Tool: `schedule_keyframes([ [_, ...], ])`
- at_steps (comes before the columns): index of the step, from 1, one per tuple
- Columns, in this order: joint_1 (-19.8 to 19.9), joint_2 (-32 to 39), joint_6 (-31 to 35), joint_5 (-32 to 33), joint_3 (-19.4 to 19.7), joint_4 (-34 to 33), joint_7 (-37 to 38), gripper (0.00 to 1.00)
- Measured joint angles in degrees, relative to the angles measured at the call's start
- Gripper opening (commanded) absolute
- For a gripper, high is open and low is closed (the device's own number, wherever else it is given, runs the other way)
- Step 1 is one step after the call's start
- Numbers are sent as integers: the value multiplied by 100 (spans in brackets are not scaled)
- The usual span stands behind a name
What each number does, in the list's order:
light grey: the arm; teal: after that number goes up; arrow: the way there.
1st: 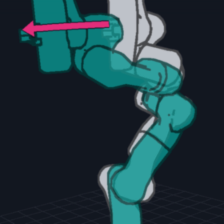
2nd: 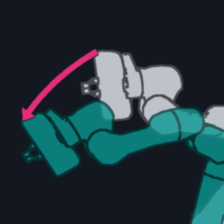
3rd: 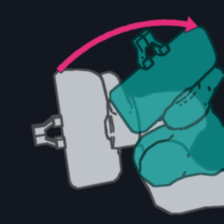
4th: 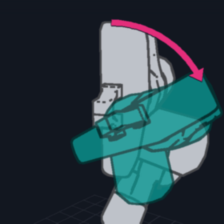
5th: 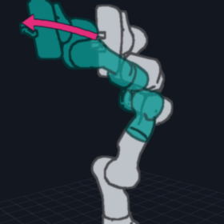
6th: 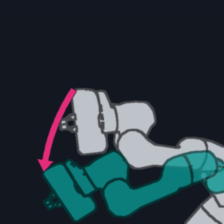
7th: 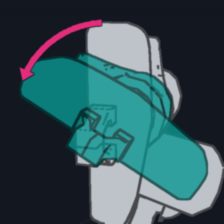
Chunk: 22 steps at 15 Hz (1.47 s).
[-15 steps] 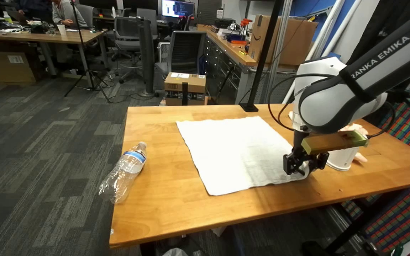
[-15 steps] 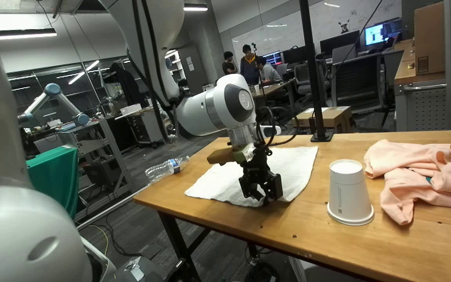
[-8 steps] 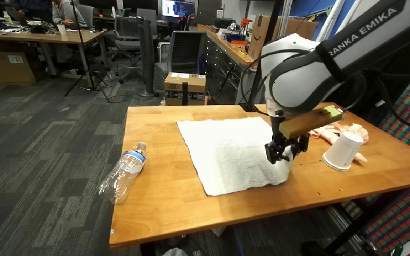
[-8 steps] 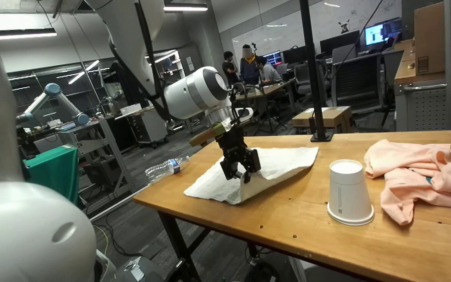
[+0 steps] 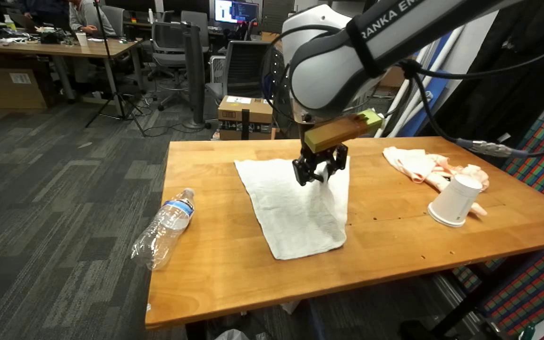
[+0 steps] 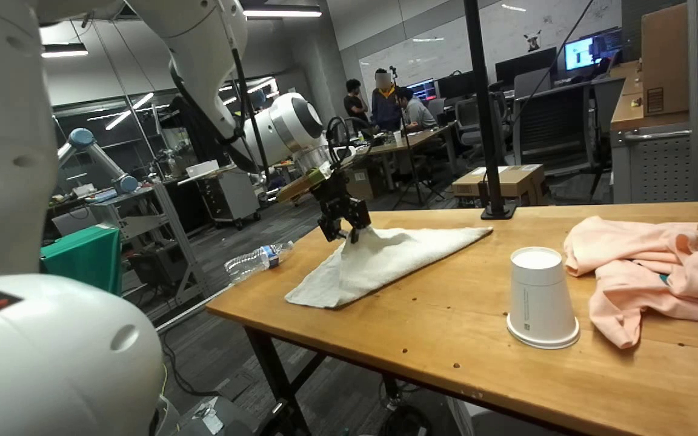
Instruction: Fold the cloth
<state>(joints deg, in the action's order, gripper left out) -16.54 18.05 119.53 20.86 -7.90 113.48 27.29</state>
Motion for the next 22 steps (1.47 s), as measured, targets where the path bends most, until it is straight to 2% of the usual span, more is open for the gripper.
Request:
schedule_keyframes([
  [11, -383, 1691, -368, -1408, 11, -2900, 473, 0],
  [18, -468, 2443, -498, -1740, 169, -3971, 739, 0],
  [19, -463, 2486, -500, -1776, 212, -4054, 749, 15],
  [20, -452, 2511, -500, -1806, 247, -4121, 754, 26],
  [22, -407, 2513, -500, -1904, 279, -4181, 763, 40],
])
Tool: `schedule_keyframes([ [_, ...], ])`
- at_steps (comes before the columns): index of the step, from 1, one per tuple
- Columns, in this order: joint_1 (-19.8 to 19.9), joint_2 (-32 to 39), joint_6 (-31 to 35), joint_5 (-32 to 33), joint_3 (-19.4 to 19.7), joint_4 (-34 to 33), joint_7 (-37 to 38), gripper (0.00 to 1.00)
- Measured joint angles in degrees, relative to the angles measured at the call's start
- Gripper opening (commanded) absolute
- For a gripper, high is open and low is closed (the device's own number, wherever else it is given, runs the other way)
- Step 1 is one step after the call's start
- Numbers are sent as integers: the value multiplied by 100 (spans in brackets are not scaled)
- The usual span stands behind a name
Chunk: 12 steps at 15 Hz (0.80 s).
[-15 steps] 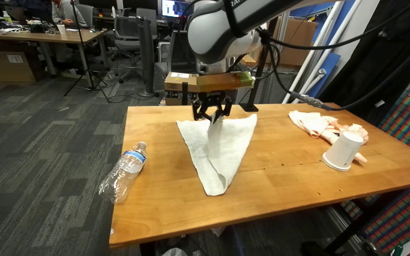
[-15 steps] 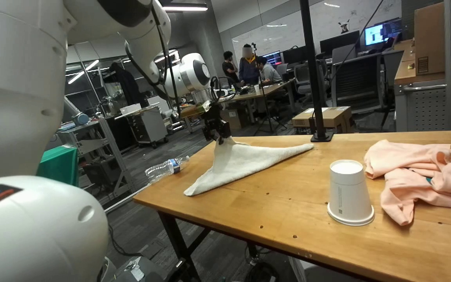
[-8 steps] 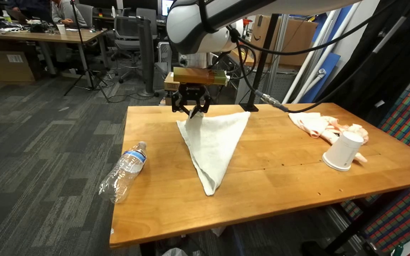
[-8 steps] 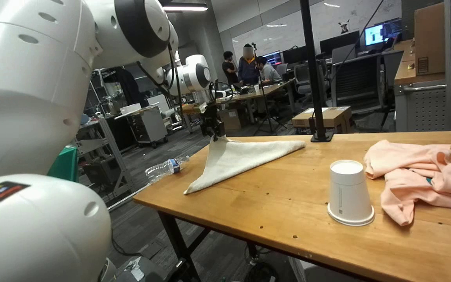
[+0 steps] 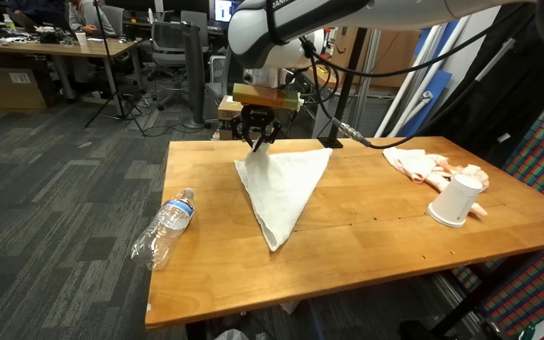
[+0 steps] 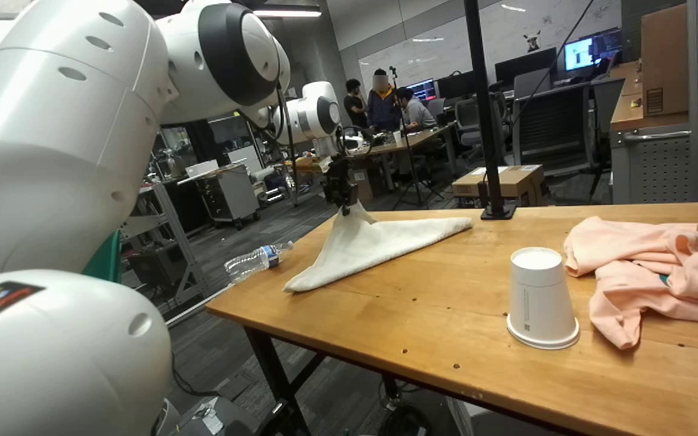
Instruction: Fold the cloth
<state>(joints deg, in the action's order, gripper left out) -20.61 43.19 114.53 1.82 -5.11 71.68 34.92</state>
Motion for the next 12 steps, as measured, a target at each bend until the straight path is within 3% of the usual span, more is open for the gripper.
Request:
schedule_keyframes([
  [4, 112, -100, 70, -207, -5, 82, 1, 69],
  [8, 283, -542, 299, -230, 50, 772, -6, 99],
  [12, 458, -1257, 875, -118, 268, 1859, -201, 100],
])
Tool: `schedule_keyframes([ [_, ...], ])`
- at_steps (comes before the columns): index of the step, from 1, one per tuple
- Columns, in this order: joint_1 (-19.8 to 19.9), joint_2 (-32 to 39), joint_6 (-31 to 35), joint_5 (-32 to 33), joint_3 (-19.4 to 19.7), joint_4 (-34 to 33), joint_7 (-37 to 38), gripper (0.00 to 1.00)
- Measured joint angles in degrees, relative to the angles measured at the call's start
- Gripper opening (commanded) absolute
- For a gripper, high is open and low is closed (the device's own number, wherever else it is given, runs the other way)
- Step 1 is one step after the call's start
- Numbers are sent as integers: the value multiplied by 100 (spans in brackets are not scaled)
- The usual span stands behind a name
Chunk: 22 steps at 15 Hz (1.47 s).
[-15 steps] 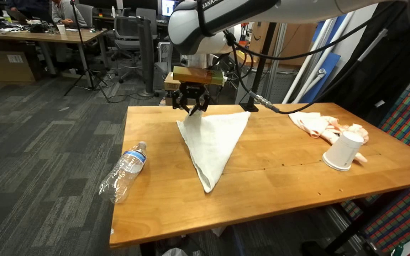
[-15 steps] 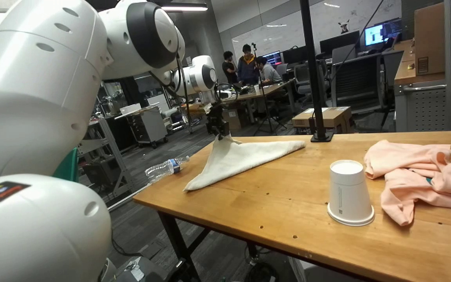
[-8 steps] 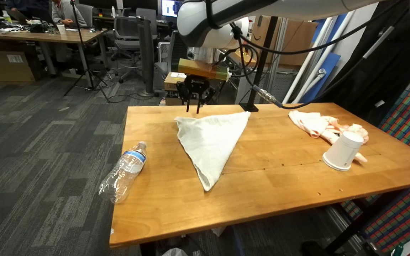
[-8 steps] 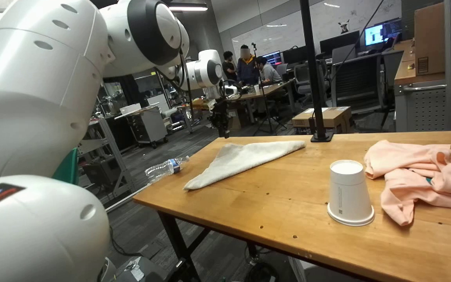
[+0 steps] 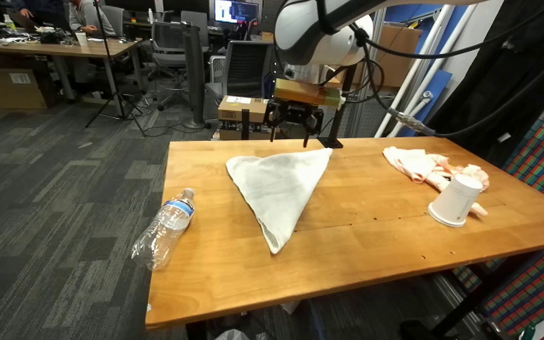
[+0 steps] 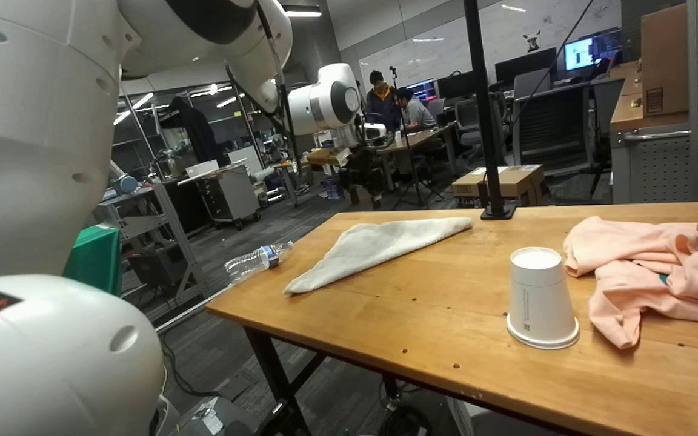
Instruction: Fold the cloth
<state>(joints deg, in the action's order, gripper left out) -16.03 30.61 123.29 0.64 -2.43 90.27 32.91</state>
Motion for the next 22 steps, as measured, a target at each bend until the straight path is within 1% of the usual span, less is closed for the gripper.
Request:
schedule_keyframes([
  [2, 35, -345, 357, 247, 146, 488, -48, 100],
  [5, 34, -708, 861, 834, 361, 1017, 17, 100],
  [7, 34, -804, 1152, 1219, 474, 1216, 166, 100],
  [10, 35, -780, 1469, 1560, 613, 1295, 365, 100],
  [13, 36, -674, 1712, 1760, 742, 1220, 597, 100],
  [15, 36, -523, 1812, 1875, 828, 1051, 791, 100],
  [22, 35, 507, 1809, 1893, 985, -45, 1254, 100],
])
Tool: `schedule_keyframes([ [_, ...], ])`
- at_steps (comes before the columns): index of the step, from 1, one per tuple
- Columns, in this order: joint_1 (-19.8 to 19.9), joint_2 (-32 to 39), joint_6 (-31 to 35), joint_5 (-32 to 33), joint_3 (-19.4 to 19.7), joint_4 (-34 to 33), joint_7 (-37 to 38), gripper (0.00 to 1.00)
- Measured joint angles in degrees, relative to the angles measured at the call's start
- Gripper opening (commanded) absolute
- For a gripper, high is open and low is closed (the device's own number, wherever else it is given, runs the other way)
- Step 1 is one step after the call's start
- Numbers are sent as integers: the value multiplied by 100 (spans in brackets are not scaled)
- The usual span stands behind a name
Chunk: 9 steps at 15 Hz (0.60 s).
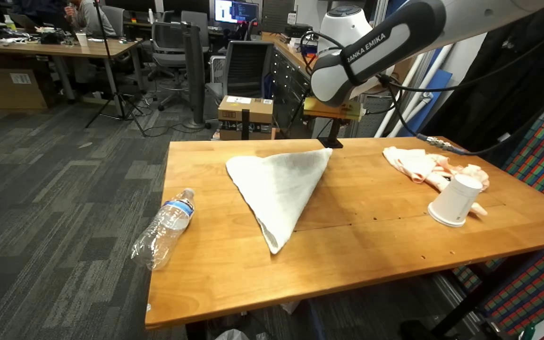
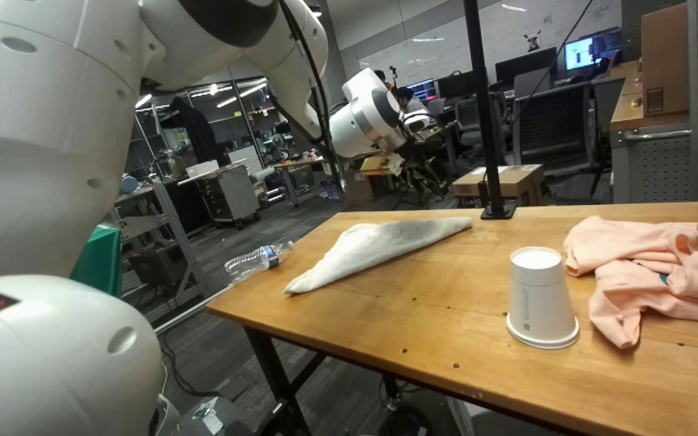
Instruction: Fold the cloth
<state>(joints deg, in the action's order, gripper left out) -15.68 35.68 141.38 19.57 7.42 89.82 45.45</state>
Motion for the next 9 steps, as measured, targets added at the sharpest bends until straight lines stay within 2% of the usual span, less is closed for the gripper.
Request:
schedule_keyframes([
  [4, -1, 557, -83, -14, 25, -431, 117, 100],
  [9, 0, 925, -295, -59, 111, -571, 169, 100],
])
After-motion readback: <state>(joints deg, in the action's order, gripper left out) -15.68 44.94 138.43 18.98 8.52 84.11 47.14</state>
